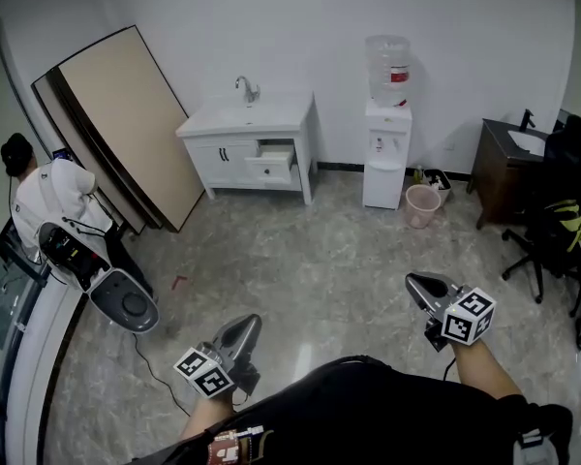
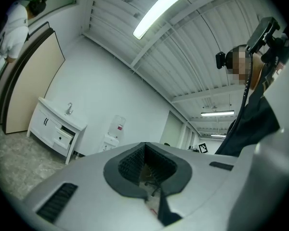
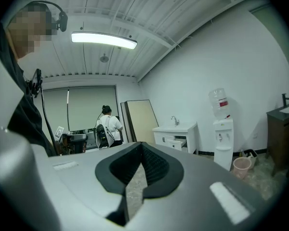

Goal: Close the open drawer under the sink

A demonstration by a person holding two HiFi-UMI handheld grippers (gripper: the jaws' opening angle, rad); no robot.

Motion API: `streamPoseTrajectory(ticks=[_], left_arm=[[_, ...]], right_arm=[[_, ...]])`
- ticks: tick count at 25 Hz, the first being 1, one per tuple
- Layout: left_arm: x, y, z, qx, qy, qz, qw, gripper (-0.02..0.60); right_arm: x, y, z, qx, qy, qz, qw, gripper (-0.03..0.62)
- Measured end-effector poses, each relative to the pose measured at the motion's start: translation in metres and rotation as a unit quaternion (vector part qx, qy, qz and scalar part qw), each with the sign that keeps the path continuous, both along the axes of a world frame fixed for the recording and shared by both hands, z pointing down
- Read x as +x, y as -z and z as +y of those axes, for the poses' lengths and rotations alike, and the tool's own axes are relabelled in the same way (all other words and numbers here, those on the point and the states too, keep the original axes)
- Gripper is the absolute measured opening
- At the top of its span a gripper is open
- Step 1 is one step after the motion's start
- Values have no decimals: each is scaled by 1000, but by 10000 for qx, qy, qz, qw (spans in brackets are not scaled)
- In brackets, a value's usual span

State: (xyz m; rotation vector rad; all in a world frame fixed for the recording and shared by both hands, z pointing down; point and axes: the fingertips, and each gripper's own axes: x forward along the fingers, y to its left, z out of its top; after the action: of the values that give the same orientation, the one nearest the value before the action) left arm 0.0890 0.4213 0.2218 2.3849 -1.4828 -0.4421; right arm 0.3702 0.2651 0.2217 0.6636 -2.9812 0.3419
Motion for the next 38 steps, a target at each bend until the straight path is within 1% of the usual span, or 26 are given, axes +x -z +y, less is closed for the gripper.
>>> streamPoseTrajectory(ticks=[3, 8, 12, 15, 18, 21, 25, 28, 30, 33, 38], left_arm=[[21, 6, -42, 43, 106, 7, 9999, -3], [50, 20, -118, 175, 278, -79, 9994, -2], [72, 19, -169, 159, 312, -42, 9994, -3], [75, 12, -204, 60, 284, 13, 9996, -3], [69, 6, -232, -13, 257, -26, 9997, -3], [49, -1, -260, -49, 225, 29, 9997, -3], [6, -7, -298, -28, 89, 67, 9999, -3], [-36, -3, -328, -55, -42, 69, 10000, -2], [-67, 3, -347, -57, -156, 9, 9999, -3], [-113, 11, -375, -2, -270, -58, 9996, -2], [-181, 11, -407, 33, -394, -120, 9991, -2]], right_arm=[[18, 7, -49, 32, 111, 23, 9999, 2], [44, 24, -131, 241, 277, 81, 9993, 2], [61, 25, -185, 281, 359, 127, 9989, 2], [62, 14, -219, 160, 345, 139, 9992, 2], [54, 2, -244, 75, 373, 189, 9991, 2], [36, -6, -269, 5, 315, 219, 9993, 2], [-6, -7, -302, 28, 193, 207, 9996, 2], [-49, -2, -324, -31, 102, 145, 9998, 2], [-79, 4, -336, -10, 63, 123, 9999, 2], [-120, 12, -362, 16, -116, 9, 9999, 2], [-185, 14, -390, 38, -221, -32, 9997, 2]])
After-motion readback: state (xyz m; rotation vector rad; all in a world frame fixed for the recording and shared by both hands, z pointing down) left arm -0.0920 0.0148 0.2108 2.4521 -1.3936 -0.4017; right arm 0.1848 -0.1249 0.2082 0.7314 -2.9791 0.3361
